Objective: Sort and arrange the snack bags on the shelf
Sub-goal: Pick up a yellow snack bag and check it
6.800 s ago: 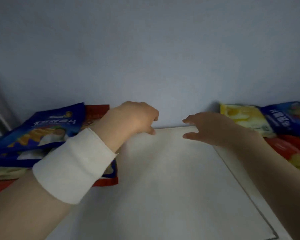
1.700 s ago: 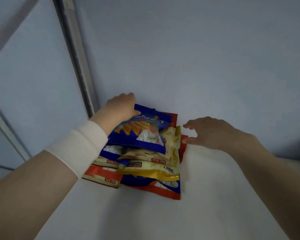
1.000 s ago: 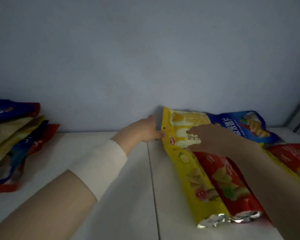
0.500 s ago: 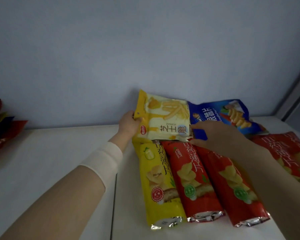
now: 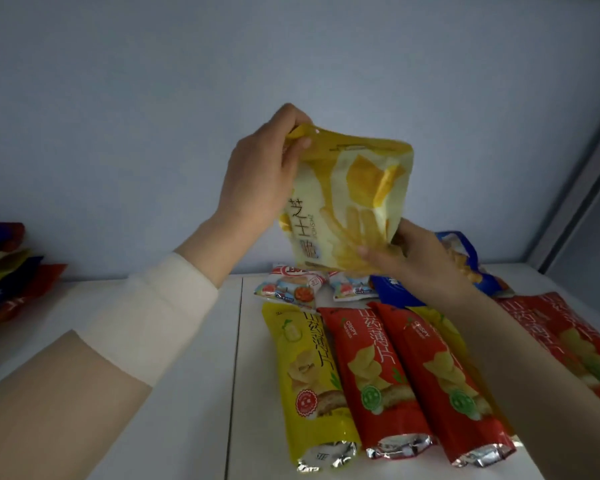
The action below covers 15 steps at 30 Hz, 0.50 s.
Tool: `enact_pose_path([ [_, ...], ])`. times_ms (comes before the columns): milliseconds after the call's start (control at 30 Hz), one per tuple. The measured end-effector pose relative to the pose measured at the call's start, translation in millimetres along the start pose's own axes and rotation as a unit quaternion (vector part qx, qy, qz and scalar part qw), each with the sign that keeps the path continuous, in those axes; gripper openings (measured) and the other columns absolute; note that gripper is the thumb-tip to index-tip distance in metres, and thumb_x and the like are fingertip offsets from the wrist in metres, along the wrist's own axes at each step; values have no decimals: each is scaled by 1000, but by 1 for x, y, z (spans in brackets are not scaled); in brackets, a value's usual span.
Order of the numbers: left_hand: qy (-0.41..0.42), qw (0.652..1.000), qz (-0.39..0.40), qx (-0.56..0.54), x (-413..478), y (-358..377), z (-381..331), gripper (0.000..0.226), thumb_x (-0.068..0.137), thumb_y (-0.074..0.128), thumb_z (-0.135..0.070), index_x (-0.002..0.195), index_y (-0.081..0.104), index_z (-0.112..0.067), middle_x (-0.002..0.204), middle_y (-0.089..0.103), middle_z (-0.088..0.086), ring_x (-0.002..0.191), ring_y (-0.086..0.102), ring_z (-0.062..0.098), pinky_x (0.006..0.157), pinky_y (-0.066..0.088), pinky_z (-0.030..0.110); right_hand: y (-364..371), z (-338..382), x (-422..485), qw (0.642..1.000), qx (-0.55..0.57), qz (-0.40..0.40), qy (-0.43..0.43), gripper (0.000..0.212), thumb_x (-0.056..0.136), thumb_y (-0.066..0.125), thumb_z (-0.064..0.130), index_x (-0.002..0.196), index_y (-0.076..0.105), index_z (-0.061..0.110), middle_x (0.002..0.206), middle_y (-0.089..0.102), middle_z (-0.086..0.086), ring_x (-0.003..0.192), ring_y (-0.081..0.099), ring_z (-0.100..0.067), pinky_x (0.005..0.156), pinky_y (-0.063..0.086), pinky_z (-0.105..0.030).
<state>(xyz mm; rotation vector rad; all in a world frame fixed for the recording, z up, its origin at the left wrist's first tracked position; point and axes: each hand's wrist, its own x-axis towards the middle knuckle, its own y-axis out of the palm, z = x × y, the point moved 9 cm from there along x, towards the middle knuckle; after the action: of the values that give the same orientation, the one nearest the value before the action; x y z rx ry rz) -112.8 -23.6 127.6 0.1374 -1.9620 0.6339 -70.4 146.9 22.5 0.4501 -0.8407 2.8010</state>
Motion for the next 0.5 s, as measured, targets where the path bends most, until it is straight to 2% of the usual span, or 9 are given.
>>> enact_pose_path([
  [100, 2, 1000, -9, -10, 2, -8, -11, 17, 91, 53, -17, 104, 59, -9, 99, 64, -2, 93, 61, 16, 84, 47, 33, 4, 9, -3, 998, 66, -12, -5, 20, 84, 65, 25, 101, 56, 27, 89, 61, 21, 77, 60, 12, 61, 48, 0],
  [167, -17, 999, -50, 3, -5, -17, -3, 38, 87, 61, -21, 122, 53, -10, 122, 56, 3, 116, 50, 17, 99, 38, 25, 0, 10, -3, 994, 103, -41, 14, 11, 84, 64, 25, 93, 58, 28, 87, 62, 18, 80, 61, 4, 63, 52, -7],
  [233, -104, 993, -46, -16, -22, -14, 20, 75, 80, 71, -30, 140, 33, -9, 143, 35, 7, 134, 31, 20, 111, 25, 28, -5, 4, -4, 983, 162, -66, 54, 7, 83, 65, 28, 88, 60, 28, 91, 67, 10, 86, 66, -9, 74, 55, -24],
  [300, -254, 960, 39, -110, -48, 7, 46, 88, 75, 74, -35, 144, 22, -16, 147, 30, 6, 136, 30, 19, 112, 29, 34, -4, -4, -5, 970, 215, -66, 88, 14, 80, 67, 31, 93, 62, 26, 99, 70, 3, 92, 68, -16, 80, 56, -32],
  [333, -317, 927, 94, -175, -62, 22, 52, 78, 77, 73, -34, 140, 29, -20, 141, 41, 4, 131, 41, 18, 106, 39, 32, -2, -6, -6, 967, 230, -57, 98, 21, 78, 68, 33, 96, 62, 24, 102, 71, 2, 93, 69, -16, 81, 56, -33],
  [367, -353, 893, 147, -238, -74, 35, 53, 57, 80, 69, -32, 130, 42, -23, 128, 55, 2, 121, 53, 17, 94, 49, 27, 1, -7, -6, 965, 238, -45, 104, 29, 73, 70, 36, 99, 62, 23, 103, 71, 0, 94, 69, -17, 83, 56, -34],
  [400, -362, 874, 176, -273, -81, 42, 50, 35, 84, 66, -30, 116, 54, -24, 114, 65, -2, 110, 62, 16, 84, 53, 23, 5, -8, -7, 963, 246, -35, 109, 36, 68, 70, 39, 100, 62, 23, 105, 71, 0, 95, 69, -18, 85, 55, -35],
  [433, -353, 876, 174, -280, -82, 42, 50, 21, 86, 63, -28, 106, 60, -23, 104, 69, -4, 101, 66, 14, 78, 54, 22, 7, -8, -7, 961, 251, -31, 113, 39, 65, 70, 40, 99, 63, 23, 105, 71, 0, 96, 69, -18, 86, 55, -36],
  [500, -338, 885, 146, -286, -80, 37, 52, 18, 87, 62, -26, 105, 62, -21, 101, 70, -5, 92, 68, 8, 76, 55, 23, 9, -9, -7, 959, 258, -33, 116, 31, 66, 70, 39, 93, 63, 26, 103, 71, 1, 95, 69, -17, 86, 54, -35],
])
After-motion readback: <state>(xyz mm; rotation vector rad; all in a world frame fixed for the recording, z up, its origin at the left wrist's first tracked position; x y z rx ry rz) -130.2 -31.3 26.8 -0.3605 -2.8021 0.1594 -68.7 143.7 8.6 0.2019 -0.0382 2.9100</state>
